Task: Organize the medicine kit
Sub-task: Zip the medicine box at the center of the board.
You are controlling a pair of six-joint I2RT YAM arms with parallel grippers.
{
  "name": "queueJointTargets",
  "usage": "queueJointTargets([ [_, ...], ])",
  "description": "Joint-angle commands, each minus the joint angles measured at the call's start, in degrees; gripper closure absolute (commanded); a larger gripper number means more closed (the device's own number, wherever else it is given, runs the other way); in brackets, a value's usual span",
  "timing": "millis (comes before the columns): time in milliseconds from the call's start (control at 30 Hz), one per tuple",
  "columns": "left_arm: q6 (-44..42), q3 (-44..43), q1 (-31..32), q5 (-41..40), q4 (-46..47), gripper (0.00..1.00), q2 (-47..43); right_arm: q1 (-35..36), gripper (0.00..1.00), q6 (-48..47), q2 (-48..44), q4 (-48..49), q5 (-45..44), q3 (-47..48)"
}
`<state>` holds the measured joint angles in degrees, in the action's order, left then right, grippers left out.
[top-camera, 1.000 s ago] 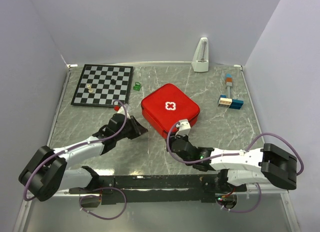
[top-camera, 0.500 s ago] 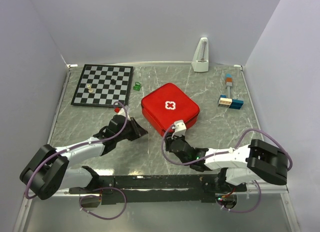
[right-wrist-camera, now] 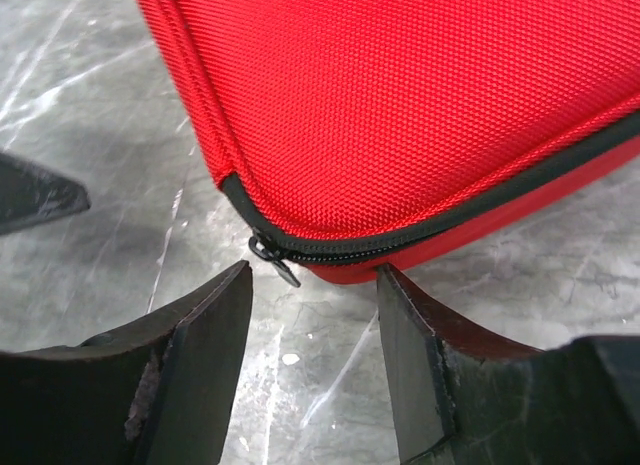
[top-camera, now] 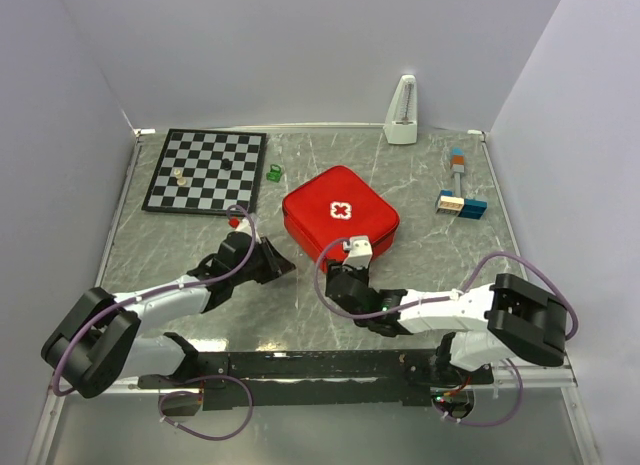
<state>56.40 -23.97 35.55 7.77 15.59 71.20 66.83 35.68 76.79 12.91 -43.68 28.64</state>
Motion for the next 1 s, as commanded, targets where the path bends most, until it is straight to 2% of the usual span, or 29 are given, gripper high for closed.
queueJointTargets([
  [0,0.55,0.5,-0.22,0.76,2.25,0.78,0.43,-0.29,0.41,6.5,2.65,-5.95,-5.8,5.89],
  [267,0.2,0.85,-0.13,0.84,1.89,0.78,-0.36,-0.29,0.5,6.51,4.24,-6.58,-5.54,7.3],
  [467,0.38,0.94,-0.13,1.55,2.69,0.78,0.43,-0.21,0.76,6.33,4.24,-6.58,-5.19,7.13],
  [600,0.38,0.85,-0.13,1.46,2.69,0.79,0.52,-0.03,0.83,6.24,3.72,-6.4,-5.1,6.51],
  [633,0.38,0.76,-0.13,1.46,2.69,0.79,0.61,0.06,0.82,6.07,3.8,-6.49,-5.1,6.69],
  [700,0.29,0.59,-0.13,1.46,2.51,0.79,0.61,0.41,0.74,5.11,3.98,-6.58,-5.19,6.95],
  [800,0.2,0.32,-0.13,1.37,2.34,0.79,0.52,1.37,0.52,3.78,4.15,-7.01,-5.54,7.65],
  [833,0.2,0.32,-0.13,1.37,2.33,0.79,0.61,1.55,0.48,3.52,4.15,-7.37,-5.71,7.92],
  [967,0.38,0.5,-0.13,1.28,2.33,0.79,0.17,1.55,0.45,3.08,3.72,-8.78,-6.06,9.15],
])
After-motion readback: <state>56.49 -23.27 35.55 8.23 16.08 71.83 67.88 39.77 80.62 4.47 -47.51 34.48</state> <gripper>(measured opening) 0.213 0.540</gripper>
